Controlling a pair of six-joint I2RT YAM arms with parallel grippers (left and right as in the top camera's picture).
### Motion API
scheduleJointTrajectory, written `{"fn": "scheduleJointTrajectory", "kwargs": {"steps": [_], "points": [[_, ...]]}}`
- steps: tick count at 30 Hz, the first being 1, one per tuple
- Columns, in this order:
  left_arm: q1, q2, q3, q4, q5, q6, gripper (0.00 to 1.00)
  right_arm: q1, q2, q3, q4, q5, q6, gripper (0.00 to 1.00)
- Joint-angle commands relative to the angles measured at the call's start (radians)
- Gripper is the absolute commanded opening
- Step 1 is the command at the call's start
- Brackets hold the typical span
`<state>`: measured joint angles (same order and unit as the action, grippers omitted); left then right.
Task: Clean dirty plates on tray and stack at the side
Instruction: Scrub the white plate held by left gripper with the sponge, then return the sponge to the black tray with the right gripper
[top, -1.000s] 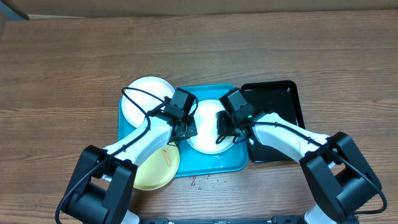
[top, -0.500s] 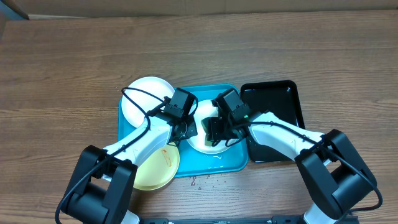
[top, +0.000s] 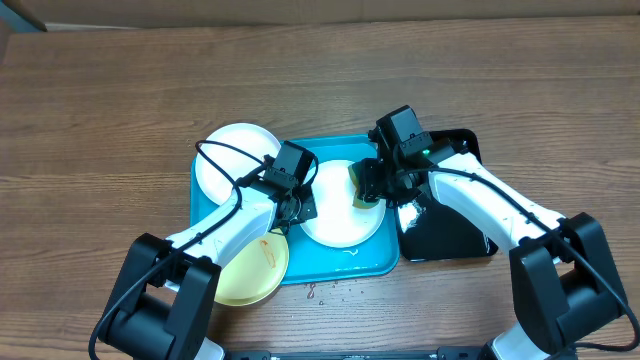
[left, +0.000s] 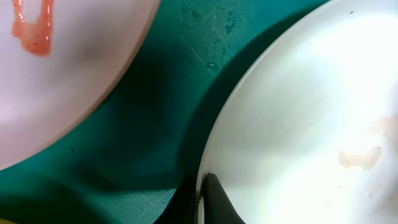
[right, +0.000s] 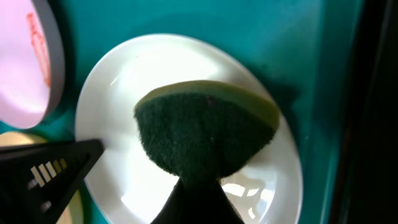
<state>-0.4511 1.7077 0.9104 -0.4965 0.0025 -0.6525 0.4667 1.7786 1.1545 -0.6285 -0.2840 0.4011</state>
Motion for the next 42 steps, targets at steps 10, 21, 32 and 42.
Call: {"fn": "scheduleJointTrajectory", "kwargs": {"steps": [10, 21, 32, 42], "points": [[-0.001, 0.039, -0.025, -0.018, -0.01, -0.006, 0.04, 0.023, 0.031, -0.178, 0.208, 0.052, -0.016, 0.04], [-0.001, 0.039, -0.025, -0.018, -0.01, -0.005, 0.04, 0.055, 0.031, -0.268, 0.355, -0.116, -0.003, 0.04], [-0.001, 0.039, -0.025, -0.027, -0.013, -0.005, 0.04, -0.026, -0.05, -0.078, 0.284, -0.254, -0.017, 0.04], [-0.001, 0.039, -0.025, -0.022, -0.011, -0.006, 0.04, -0.229, -0.184, 0.058, -0.126, 0.003, -0.096, 0.04]]}}
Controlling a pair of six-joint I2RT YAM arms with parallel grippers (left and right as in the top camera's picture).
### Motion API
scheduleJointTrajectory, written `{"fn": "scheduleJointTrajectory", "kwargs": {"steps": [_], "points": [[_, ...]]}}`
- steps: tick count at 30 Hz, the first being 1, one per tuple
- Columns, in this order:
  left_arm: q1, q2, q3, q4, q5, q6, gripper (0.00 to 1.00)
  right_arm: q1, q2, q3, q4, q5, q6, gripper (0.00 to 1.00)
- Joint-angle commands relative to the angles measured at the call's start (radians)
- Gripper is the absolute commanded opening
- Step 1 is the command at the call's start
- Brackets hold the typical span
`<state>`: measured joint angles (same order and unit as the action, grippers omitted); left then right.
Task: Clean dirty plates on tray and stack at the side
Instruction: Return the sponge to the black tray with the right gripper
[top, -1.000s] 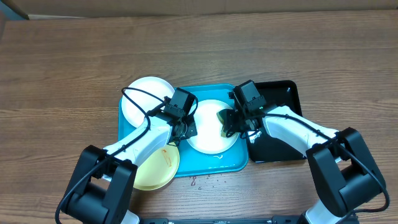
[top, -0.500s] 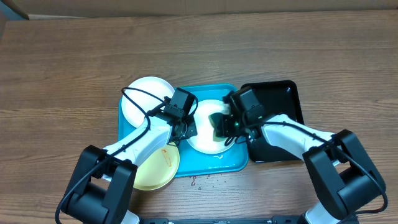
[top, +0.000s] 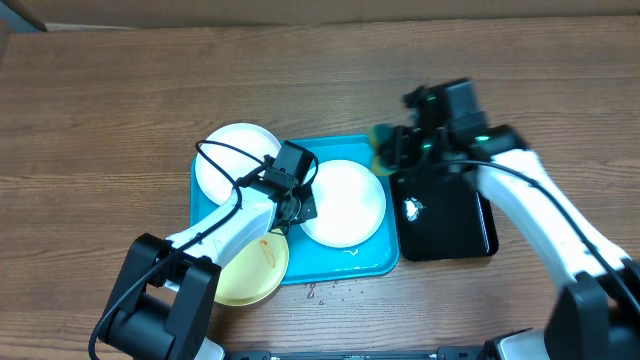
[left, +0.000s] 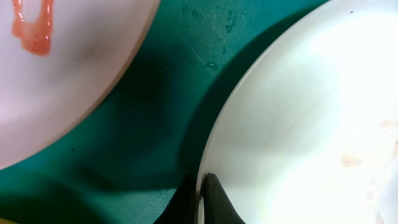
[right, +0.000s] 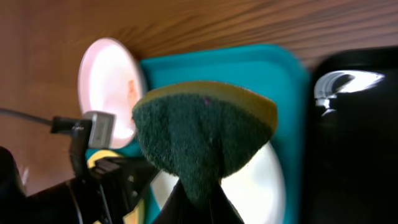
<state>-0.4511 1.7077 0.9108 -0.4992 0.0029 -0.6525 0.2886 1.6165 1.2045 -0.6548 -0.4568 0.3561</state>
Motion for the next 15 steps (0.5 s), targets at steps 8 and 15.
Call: {"fn": "scheduleJointTrajectory", "kwargs": {"steps": [8, 15], "points": [[-0.001, 0.036, -0.024, -0.021, -0.009, -0.005, 0.04, -0.097, -0.009, -0.131, -0.181, 0.535, -0.049, 0.04], [-0.001, 0.018, -0.008, -0.05, -0.018, 0.011, 0.04, -0.097, 0.003, -0.315, -0.008, 0.542, -0.049, 0.04]]}}
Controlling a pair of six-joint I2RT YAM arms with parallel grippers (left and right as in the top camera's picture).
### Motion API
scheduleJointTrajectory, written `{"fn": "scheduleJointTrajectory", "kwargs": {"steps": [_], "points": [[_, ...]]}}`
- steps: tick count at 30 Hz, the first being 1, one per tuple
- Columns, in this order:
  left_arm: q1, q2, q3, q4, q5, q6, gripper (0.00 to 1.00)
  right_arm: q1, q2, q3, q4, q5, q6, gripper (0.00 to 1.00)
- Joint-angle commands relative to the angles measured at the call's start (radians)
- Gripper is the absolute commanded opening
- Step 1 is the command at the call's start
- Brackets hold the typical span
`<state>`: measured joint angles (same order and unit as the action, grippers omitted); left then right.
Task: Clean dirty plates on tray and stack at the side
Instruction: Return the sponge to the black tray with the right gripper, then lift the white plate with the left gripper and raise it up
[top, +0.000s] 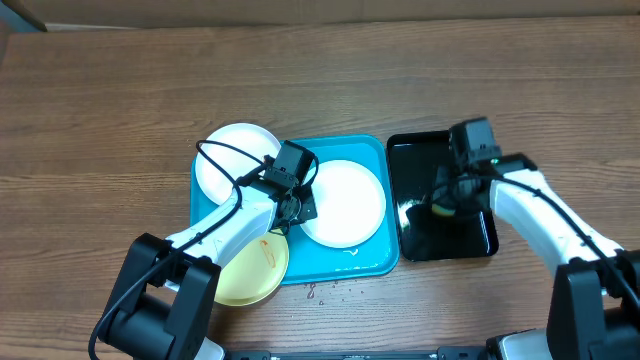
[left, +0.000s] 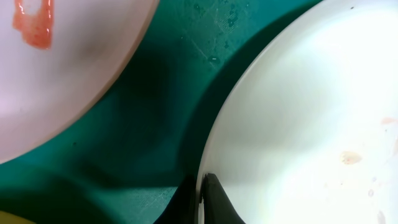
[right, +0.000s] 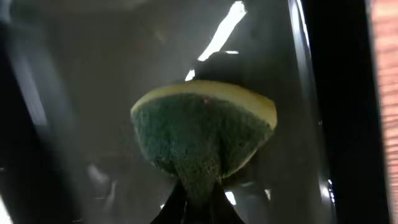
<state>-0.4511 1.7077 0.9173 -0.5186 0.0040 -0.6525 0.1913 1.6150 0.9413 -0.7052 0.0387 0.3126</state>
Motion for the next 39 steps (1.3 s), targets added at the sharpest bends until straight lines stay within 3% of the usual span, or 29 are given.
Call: {"fn": "scheduleJointTrajectory", "kwargs": {"steps": [1, 4, 6, 12, 18, 21, 24, 39], "points": [[-0.001, 0.013, -0.015, -0.033, -0.021, 0.021, 0.04, 0.001, 0.005, -0.065, 0.054, 0.047, -0.002, 0.04], [-0.001, -0.007, -0.013, -0.047, -0.035, 0.028, 0.04, 0.001, 0.005, -0.084, 0.07, 0.046, -0.002, 0.07], [-0.002, -0.017, -0.005, -0.06, -0.038, 0.029, 0.04, 0.001, 0.005, -0.085, 0.068, 0.046, -0.002, 0.26], [-0.001, -0.029, 0.031, -0.09, -0.039, 0.029, 0.04, -0.005, 0.0, -0.04, 0.051, -0.045, 0.004, 0.53], [-0.002, -0.029, 0.107, -0.192, -0.076, 0.048, 0.04, -0.033, -0.024, 0.174, -0.151, -0.092, -0.001, 0.65], [0.005, -0.031, 0.137, -0.218, -0.062, 0.055, 0.04, -0.045, -0.024, 0.25, -0.24, -0.066, -0.007, 0.9], [0.023, -0.031, 0.166, -0.22, 0.015, 0.077, 0.04, -0.054, -0.024, 0.269, -0.271, -0.032, -0.007, 1.0], [0.098, -0.038, 0.218, -0.286, 0.1, 0.161, 0.04, -0.053, -0.023, 0.269, -0.296, -0.006, -0.006, 1.0]]}}
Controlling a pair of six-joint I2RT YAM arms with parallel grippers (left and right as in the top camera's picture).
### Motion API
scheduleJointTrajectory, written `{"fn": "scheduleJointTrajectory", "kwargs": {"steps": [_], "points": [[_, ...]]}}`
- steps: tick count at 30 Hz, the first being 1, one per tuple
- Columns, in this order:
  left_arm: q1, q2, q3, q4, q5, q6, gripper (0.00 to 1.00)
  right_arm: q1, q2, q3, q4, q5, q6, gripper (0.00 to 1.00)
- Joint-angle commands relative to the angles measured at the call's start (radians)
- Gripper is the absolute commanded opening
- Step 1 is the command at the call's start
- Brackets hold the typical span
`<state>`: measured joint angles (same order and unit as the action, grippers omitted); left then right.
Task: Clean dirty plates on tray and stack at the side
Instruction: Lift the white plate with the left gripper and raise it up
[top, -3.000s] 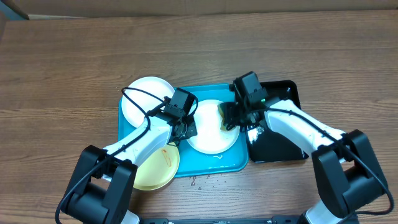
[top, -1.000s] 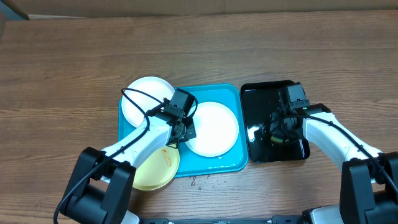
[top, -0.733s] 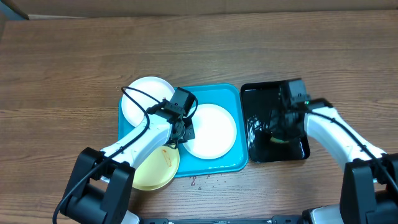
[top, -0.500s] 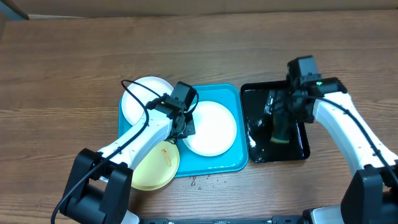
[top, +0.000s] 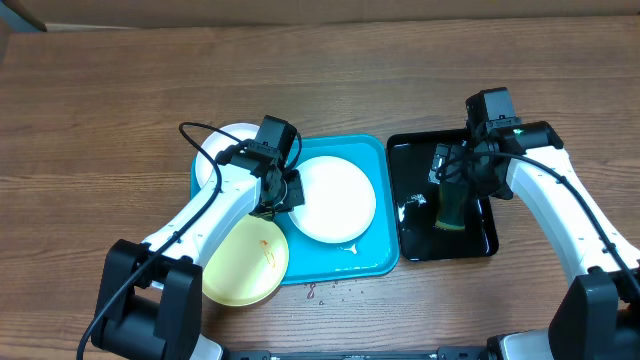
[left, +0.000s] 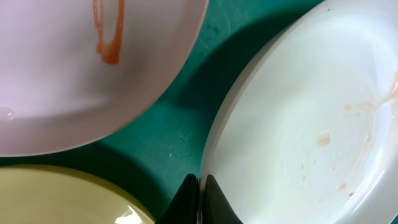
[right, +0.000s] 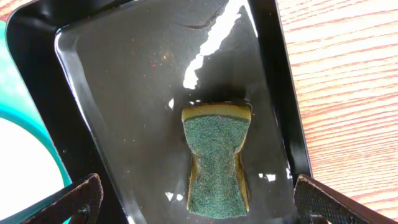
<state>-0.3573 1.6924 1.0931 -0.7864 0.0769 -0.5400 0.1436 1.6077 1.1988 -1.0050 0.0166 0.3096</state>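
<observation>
My left gripper (top: 285, 195) is shut on the left rim of the white plate (top: 335, 200), which rests on the blue tray (top: 375, 255). In the left wrist view the white plate (left: 298, 112) shows faint orange specks. The pink plate (left: 93, 62) bears a red smear, and the yellow plate (left: 62, 199) lies beside it. The green and yellow sponge (right: 216, 162) lies in the black tray (right: 124, 81). My right gripper (right: 202, 205) hangs open above the sponge, its fingers (right: 74, 199) wide apart.
The pink plate (top: 225, 150) sits at the blue tray's top left corner and the yellow plate (top: 245, 265) at its bottom left. The black tray (top: 480, 240) holds a film of water. Small red drips mark the table in front of the blue tray.
My right gripper has let go of the sponge and now stands open above it in the black tray. My left arm has turned, still gripping the white plate, which has shifted slightly left.
My right gripper first held the sponge on the white plate while the left gripped its rim. Then the sponge was off the plate, over the trays' shared edge. Then it was down in the black tray, and now it lies there released.
</observation>
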Motion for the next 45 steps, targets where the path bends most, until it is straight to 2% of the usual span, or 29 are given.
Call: {"fn": "scheduleJointTrajectory", "kwargs": {"steps": [1, 8, 15, 23, 30, 37, 45], "points": [[0.005, -0.025, 0.058, -0.036, 0.02, 0.058, 0.04, -0.006, -0.016, 0.011, 0.004, 0.016, -0.003, 1.0], [0.003, -0.026, 0.264, -0.19, 0.017, 0.092, 0.04, -0.023, -0.016, 0.035, 0.057, -0.029, 0.008, 1.0], [-0.014, -0.026, 0.363, -0.235, 0.017, 0.092, 0.04, -0.188, -0.016, 0.098, 0.039, -0.132, 0.008, 1.0], [-0.121, -0.026, 0.377, -0.159, -0.04, 0.091, 0.04, -0.388, -0.016, 0.098, 0.033, -0.131, 0.008, 1.0], [-0.227, -0.026, 0.377, -0.024, -0.072, 0.087, 0.04, -0.432, -0.016, 0.098, 0.029, -0.131, 0.008, 1.0], [-0.323, -0.026, 0.377, 0.103, -0.247, 0.077, 0.04, -0.432, -0.016, 0.098, 0.03, -0.131, 0.008, 1.0], [-0.433, -0.025, 0.377, 0.211, -0.505, 0.147, 0.04, -0.432, -0.016, 0.098, 0.03, -0.131, 0.008, 1.0]]}}
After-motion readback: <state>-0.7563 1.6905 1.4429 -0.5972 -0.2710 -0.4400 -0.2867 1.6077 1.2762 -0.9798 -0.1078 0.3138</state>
